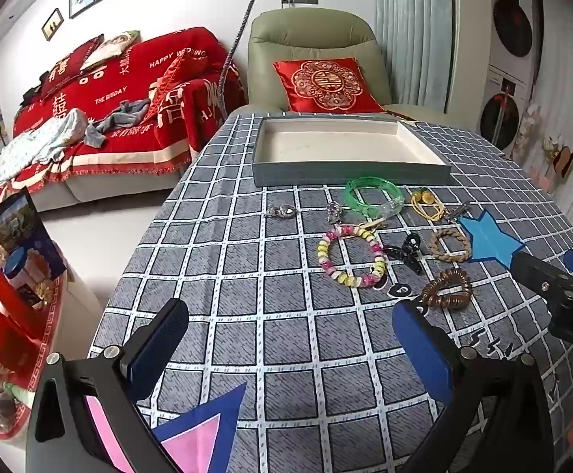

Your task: Organize jewelry

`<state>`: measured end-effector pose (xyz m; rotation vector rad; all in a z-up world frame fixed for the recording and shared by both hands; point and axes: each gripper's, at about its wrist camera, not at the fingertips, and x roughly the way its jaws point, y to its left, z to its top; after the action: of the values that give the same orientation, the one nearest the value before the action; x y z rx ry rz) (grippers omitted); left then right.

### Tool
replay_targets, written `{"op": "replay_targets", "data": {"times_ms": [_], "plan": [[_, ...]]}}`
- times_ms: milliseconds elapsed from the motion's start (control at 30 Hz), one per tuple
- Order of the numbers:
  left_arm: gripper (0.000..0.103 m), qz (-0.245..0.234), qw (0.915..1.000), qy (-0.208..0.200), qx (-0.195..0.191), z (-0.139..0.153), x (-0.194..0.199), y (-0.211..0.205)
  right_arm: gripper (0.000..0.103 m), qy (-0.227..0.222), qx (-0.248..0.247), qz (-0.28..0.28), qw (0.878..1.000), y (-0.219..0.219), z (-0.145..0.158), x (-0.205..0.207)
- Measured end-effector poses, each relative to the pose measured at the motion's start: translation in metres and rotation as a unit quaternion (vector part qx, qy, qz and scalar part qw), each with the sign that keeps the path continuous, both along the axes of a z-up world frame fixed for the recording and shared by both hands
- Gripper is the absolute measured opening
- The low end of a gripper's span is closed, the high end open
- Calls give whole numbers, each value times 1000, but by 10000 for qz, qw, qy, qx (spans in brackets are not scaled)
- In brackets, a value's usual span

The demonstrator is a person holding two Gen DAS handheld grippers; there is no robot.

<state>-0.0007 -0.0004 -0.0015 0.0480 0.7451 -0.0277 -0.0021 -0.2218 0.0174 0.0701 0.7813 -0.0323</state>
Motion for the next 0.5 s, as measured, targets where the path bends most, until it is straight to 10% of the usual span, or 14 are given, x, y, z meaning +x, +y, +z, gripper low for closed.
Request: {"op": "replay_targets", "data": {"times_ms": [500], "plan": [[103,52,9999,69,-97,-1,0,6,103,-37,-18,55,10000,6,4,-6]]}}
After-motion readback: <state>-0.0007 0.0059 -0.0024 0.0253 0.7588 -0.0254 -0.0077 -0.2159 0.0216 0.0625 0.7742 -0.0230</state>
